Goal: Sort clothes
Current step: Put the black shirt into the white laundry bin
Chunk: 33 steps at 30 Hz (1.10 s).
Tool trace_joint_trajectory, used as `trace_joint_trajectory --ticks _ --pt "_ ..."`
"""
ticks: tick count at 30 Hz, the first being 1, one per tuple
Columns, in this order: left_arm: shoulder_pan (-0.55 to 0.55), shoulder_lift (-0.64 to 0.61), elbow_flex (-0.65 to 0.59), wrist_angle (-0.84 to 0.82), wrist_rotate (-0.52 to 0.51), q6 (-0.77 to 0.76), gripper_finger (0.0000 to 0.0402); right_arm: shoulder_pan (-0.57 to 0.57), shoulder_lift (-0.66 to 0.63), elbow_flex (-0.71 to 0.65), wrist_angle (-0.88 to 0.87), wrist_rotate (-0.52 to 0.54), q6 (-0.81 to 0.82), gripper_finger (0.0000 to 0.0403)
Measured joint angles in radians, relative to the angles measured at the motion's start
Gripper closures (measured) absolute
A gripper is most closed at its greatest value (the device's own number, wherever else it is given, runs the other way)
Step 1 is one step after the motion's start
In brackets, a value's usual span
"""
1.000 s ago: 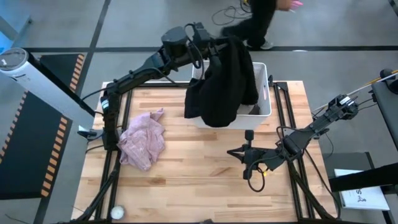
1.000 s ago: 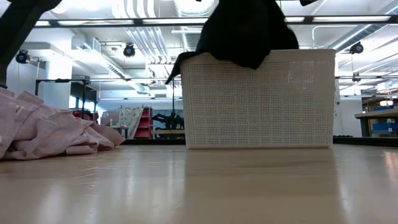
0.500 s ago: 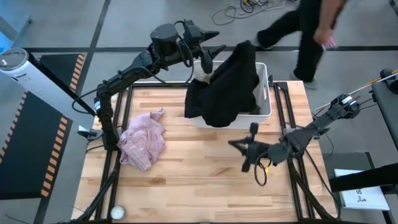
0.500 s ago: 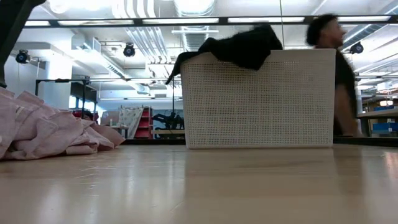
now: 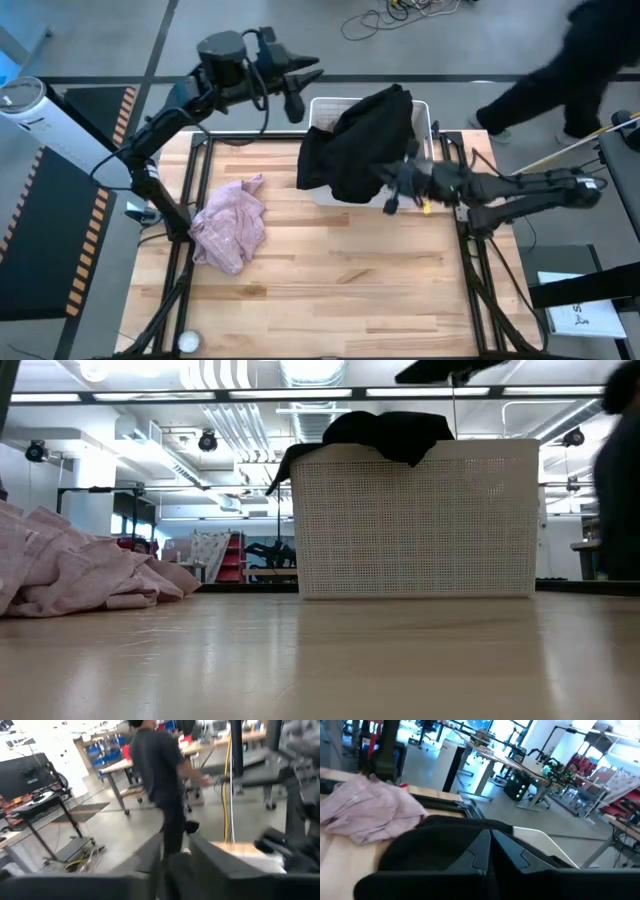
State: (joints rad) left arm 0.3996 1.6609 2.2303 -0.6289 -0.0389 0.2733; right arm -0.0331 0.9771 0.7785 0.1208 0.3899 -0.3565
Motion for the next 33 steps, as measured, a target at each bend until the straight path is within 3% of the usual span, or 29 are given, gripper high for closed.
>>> trace_joint_trajectory --ticks 3,8,12,17,26,33 --pt "0.003 -0.016 -0.001 -0.091 -0.006 0.039 0.0385 -0.134 0.037 0.021 -0.005 -0.135 0.041 0.0403" --pt "0.015 -0.056 -0.118 -0.117 -0.094 0.036 0.0398 -0.301 0.164 0.112 -0.062 -0.275 0.070 0.0403" --pt "0.027 -0.149 -0.325 -0.001 -0.102 0.035 0.0400 -0.396 0.297 0.222 -0.192 -0.353 0.084 0.0403" --pt "0.048 -0.322 -0.682 0.206 -0.102 0.026 0.0401 -0.496 0.437 0.334 -0.298 -0.548 0.098 0.0403" --pt "0.051 -0.708 -1.273 0.501 -0.057 -0.094 0.0401 -0.621 0.564 0.373 -0.334 -0.562 0.110 0.0403" --pt "0.020 -0.951 -1.561 0.630 -0.020 -0.197 0.0402 -0.631 0.654 0.312 -0.340 -0.582 0.118 0.0403"
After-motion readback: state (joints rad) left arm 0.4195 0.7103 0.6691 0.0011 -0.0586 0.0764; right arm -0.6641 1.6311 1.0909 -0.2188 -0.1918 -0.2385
